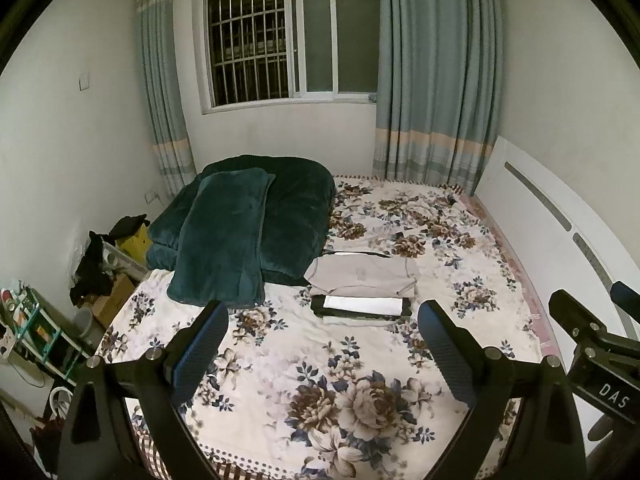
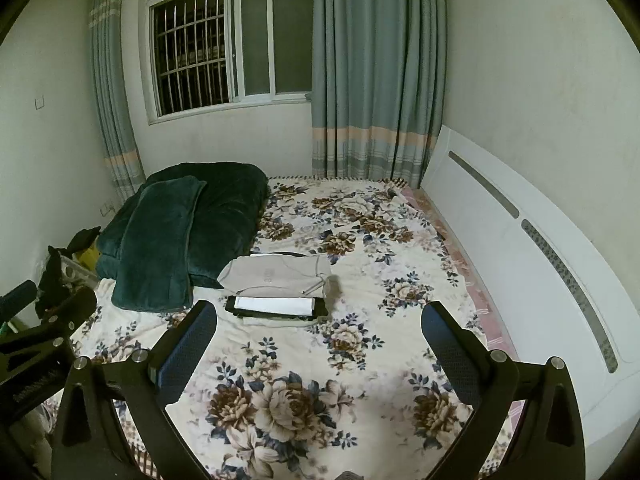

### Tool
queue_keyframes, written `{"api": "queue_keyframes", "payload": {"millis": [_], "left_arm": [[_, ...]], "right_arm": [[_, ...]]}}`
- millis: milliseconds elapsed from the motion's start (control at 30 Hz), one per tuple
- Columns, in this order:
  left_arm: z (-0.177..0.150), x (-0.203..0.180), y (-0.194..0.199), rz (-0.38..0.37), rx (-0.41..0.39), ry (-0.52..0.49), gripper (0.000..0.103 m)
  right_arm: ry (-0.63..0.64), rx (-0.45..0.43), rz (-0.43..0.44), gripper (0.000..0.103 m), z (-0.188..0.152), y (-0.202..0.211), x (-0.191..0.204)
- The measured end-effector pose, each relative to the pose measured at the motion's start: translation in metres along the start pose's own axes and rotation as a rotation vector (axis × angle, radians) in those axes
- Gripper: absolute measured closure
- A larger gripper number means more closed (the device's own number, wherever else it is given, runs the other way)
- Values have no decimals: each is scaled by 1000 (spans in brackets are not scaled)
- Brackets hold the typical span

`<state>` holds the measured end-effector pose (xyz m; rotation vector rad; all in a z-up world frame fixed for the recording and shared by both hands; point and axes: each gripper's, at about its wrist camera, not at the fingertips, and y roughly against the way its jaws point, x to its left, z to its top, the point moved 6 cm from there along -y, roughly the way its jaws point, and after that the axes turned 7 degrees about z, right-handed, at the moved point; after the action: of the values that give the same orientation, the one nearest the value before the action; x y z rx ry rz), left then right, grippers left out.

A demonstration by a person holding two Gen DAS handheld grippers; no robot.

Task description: Fold small clothes

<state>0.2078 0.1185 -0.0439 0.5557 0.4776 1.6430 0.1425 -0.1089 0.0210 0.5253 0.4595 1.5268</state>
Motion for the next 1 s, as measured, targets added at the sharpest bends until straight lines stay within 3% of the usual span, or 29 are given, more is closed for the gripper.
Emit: {"api": "queue_keyframes", "payload": {"millis": [1000], "left_arm": [[-9, 4, 2, 12, 15, 23, 6]], "right_arm": [[18, -1, -11, 0, 7, 1, 11]]}}
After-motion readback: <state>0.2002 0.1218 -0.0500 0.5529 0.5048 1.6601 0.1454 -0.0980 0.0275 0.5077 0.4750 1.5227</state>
